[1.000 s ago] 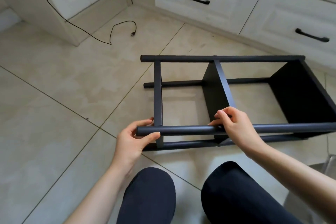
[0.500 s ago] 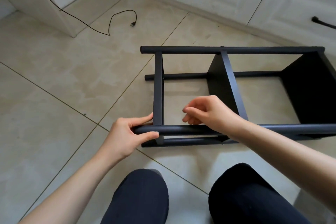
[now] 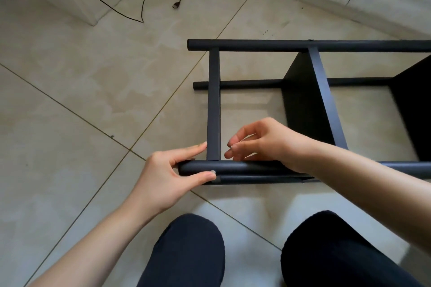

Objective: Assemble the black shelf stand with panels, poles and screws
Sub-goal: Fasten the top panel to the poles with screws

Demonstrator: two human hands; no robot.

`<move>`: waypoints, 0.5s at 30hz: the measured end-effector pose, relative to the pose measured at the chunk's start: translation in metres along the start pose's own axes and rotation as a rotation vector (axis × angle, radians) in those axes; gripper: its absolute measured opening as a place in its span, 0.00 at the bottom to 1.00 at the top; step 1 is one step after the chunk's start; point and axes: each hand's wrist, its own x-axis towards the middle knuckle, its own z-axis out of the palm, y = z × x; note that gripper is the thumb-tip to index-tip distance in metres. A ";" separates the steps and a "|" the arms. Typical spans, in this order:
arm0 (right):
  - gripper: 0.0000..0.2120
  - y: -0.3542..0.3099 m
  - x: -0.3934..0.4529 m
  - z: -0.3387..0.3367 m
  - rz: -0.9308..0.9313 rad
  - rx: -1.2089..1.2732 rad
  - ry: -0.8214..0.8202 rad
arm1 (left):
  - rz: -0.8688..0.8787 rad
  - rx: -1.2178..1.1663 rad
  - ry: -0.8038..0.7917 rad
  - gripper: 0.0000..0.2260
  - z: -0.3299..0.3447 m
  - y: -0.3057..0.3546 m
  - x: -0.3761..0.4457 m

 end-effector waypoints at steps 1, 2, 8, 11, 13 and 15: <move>0.09 0.000 0.001 -0.001 0.017 -0.006 -0.023 | 0.024 0.023 -0.010 0.26 -0.001 0.000 0.001; 0.09 -0.001 0.002 -0.002 0.033 -0.006 -0.041 | 0.052 0.039 -0.028 0.28 -0.002 -0.001 0.002; 0.11 0.010 0.011 -0.002 0.139 0.031 -0.108 | 0.196 0.259 -0.241 0.40 -0.013 -0.014 0.016; 0.11 0.015 0.012 -0.001 0.141 0.021 -0.127 | 0.324 0.411 -0.345 0.38 -0.017 -0.016 0.026; 0.10 0.015 0.014 -0.002 0.146 0.034 -0.135 | 0.396 0.498 -0.367 0.36 -0.017 -0.018 0.031; 0.08 0.016 0.016 -0.003 0.155 0.053 -0.152 | 0.479 0.588 -0.363 0.36 -0.017 -0.020 0.037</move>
